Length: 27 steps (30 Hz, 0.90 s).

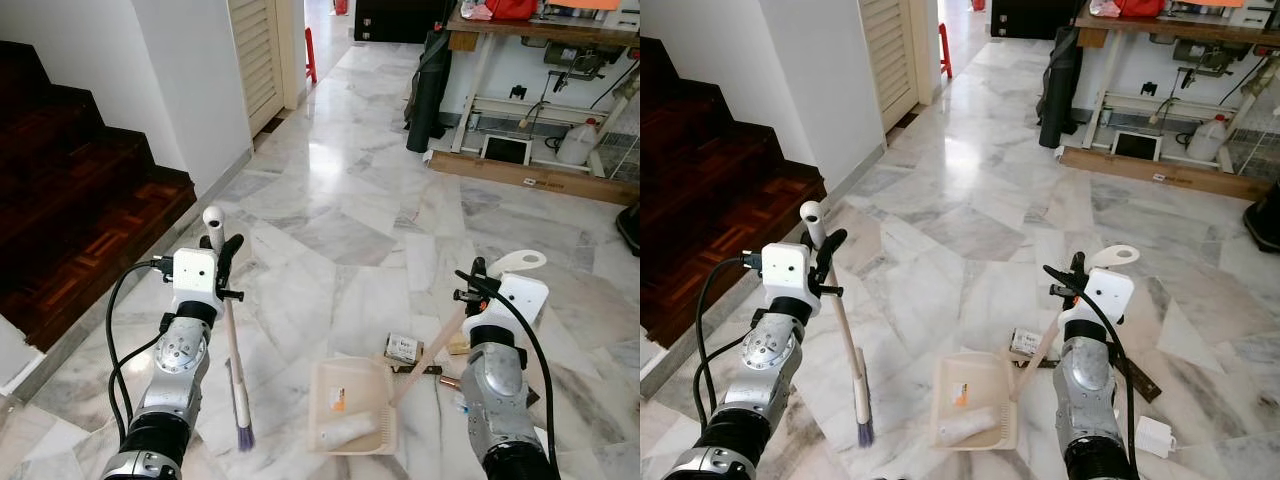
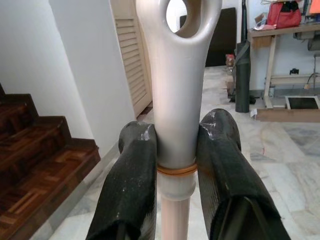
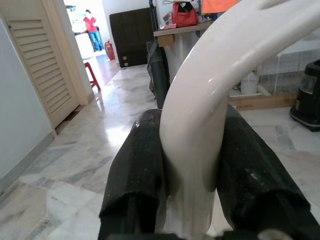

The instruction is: Sweep floor

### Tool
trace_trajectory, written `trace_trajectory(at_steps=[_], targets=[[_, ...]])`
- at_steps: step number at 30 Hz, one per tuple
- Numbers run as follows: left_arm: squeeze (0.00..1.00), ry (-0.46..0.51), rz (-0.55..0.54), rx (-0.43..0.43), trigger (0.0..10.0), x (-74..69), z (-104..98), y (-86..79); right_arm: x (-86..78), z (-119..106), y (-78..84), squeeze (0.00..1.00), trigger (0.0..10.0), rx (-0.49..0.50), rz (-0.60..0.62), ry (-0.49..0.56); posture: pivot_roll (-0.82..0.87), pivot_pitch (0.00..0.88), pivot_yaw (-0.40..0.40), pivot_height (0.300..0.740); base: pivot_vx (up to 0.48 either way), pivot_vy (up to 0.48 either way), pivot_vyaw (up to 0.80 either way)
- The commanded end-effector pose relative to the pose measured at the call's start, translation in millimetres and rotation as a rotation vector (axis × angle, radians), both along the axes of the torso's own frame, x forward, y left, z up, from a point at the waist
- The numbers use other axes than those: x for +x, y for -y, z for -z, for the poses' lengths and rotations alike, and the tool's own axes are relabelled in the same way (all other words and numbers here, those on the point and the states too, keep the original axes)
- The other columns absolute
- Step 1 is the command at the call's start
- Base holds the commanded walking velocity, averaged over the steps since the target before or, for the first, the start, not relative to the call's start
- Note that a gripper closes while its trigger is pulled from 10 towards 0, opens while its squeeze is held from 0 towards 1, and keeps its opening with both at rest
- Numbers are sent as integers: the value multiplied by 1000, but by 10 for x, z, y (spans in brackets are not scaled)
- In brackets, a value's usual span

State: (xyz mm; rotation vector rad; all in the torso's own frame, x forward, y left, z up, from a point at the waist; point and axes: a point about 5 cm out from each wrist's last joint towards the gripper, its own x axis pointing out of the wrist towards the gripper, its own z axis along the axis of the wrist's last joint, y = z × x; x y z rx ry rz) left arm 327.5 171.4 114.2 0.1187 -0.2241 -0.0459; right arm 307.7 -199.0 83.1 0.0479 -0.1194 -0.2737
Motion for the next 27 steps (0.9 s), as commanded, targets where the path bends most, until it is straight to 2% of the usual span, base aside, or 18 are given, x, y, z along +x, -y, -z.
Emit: trace_trajectory(at_steps=[1, 8, 17, 27], targets=[[0, 75, 1, -5, 10000, 4, -143, -15, 71, -141, -43, 0, 10000, 6, -12, 58, 6, 0, 31, 740, 0, 0, 0], [0, 70, -6, 10, 10000, -54, -111, -79, 28, -111, -94, 0, 10000, 7, -10, 58, 7, 0, 44, 740, 0, 0, 137], [0, 64, -18, 29, 10000, -106, -111, -152, -23, -61, -115, 0, 10000, 16, -8, 48, 27, 0, 44, 740, 0, 0, 800], [0, 57, -14, 34, 10000, -127, -111, -150, -39, -79, -76, 0, 10000, 16, 13, 51, 12, 0, 56, 740, 0, 0, 800]])
